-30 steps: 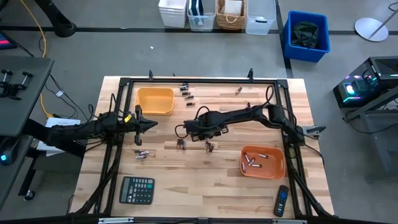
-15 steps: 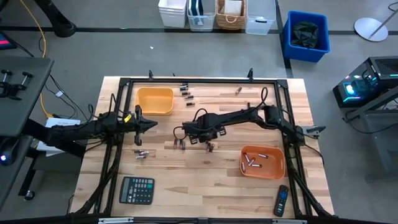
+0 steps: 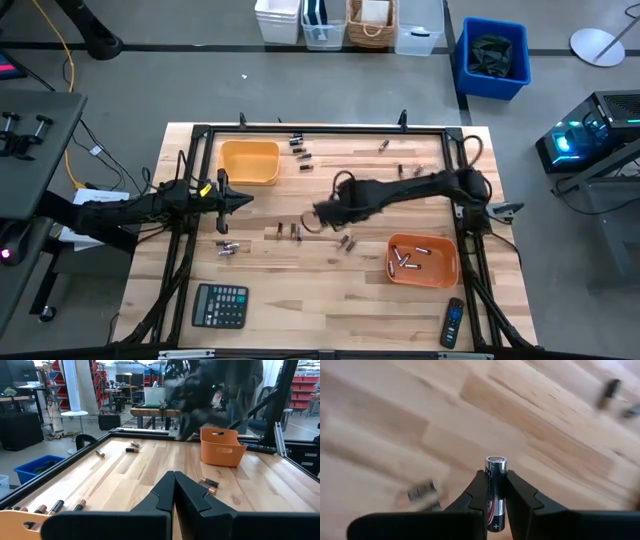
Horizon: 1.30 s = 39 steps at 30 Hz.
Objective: Sort batteries
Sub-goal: Put the silver battery into the orange bin, then put the black battery into the yellow bin
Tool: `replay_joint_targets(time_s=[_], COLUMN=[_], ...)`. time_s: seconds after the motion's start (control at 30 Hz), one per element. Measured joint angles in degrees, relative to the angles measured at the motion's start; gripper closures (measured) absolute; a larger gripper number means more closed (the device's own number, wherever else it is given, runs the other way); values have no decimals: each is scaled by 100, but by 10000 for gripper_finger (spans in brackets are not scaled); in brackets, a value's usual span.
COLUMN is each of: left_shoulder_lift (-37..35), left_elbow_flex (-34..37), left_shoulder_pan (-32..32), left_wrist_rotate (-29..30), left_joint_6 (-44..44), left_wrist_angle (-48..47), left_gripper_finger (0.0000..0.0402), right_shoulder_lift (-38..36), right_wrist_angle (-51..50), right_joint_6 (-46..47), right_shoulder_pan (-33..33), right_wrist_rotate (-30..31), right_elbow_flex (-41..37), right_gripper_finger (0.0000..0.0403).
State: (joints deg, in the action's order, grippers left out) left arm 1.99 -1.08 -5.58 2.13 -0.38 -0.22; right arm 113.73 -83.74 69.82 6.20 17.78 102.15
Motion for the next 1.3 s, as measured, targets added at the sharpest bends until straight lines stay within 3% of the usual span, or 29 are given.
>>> replay_joint_targets(time_s=[0.1,0.17,0.3,0.4,0.57,0.77,1.0,1.07,1.2,1.3], left_shoulder_lift=[-2,-1,-2,1,-1,0,-1,1,-2,-2], left_elbow_flex=[0,0,0,0,0,0,0,0,0,0], left_shoulder_pan=[0,1,0,1,2,0,0,-1,-1,-1], left_wrist_rotate=[1,2,-1,0,1,0,2,0,2,2], left_joint_6=[0,-2,0,-2,-1,-1,31,442,897,821], left_wrist_angle=[2,-1,2,0,1,2,9,121,323,310], left_gripper_finger=[401,401,401,401,401,401,401,401,401,401], right_shoulder_lift=[-185,-270,-629,-1110,-2116,-2552,-2563,-2614,-2854,-3086], right_wrist_angle=[-717,-526,-228,-127,133,830,1563,1558,1374,1027], right_joint_6=[280,387,1013,1952,3705,4722,4522,4164,3600,3525], right_shoulder_pan=[275,482,993,1433,2196,2700,2711,2679,2578,2507], right_wrist_rotate=[-42,-175,-1095,-1434,-1478,-1508,-1844,-1919,-1822,-1097], right_elbow_flex=[6,-188,-1170,-1843,-2538,-3366,-3730,-3645,-3241,-2885], right_gripper_finger=[371,371,371,371,371,358,239,215,195,192])
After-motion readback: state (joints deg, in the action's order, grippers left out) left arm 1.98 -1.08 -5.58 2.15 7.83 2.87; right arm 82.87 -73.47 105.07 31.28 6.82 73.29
